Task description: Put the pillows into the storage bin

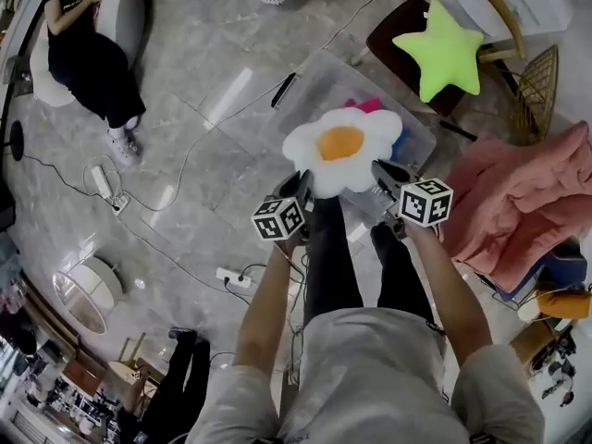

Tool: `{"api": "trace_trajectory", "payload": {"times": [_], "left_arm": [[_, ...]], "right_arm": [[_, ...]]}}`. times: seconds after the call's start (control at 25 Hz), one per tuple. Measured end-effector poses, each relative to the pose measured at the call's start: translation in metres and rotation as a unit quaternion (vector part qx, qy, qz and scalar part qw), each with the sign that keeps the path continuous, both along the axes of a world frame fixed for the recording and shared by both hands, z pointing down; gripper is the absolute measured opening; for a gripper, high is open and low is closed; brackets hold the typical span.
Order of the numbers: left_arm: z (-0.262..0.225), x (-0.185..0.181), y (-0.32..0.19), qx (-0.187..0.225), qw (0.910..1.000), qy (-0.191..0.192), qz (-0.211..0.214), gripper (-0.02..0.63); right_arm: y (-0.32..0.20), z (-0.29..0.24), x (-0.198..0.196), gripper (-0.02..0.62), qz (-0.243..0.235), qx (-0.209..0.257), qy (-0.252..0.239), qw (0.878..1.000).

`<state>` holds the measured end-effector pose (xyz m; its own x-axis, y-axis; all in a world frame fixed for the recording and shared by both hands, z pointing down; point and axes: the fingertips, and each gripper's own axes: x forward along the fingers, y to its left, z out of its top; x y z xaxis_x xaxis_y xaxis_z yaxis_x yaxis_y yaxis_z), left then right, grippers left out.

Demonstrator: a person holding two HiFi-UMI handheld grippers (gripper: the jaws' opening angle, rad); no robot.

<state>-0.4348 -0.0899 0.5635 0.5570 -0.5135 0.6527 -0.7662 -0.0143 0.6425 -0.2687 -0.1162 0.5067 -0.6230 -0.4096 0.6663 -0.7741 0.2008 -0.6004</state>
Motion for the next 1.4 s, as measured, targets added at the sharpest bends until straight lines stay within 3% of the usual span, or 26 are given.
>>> {"api": "trace_trajectory", "payload": {"times": [0.32, 0.56, 0.84, 1.2, 1.4], "left_arm": [[0.123, -0.015, -0.014, -0.03, 0.9993, 0.02, 0.008, 0.058], [0.17, -0.017, -0.02, -0.036, 0.9982, 0.023, 0.043, 0.063], [0.196, -0.036, -0.022, -0.051, 0.9985, 0.018, 0.008, 0.133], [0.202, -0.085, -0.011, -0.065, 0.9979, -0.005, 0.003, 0.158], [0.2, -0.106, -0.014, -0.059, 0.9981, -0.015, 0.004, 0.158]], "right_arm": [[-0.006, 0.11, -0.019, 0.005, 0.025, -0.019, 0.041, 0.999], [-0.02, 0.151, -0.027, 0.006, -0.035, -0.009, 0.09, 0.995], [-0.051, 0.192, -0.039, 0.005, -0.081, -0.004, 0.108, 0.991], [-0.078, 0.226, -0.07, 0.005, -0.003, -0.033, 0.091, 0.995], [-0.081, 0.239, -0.08, 0.005, -0.035, -0.036, 0.107, 0.993]]}}
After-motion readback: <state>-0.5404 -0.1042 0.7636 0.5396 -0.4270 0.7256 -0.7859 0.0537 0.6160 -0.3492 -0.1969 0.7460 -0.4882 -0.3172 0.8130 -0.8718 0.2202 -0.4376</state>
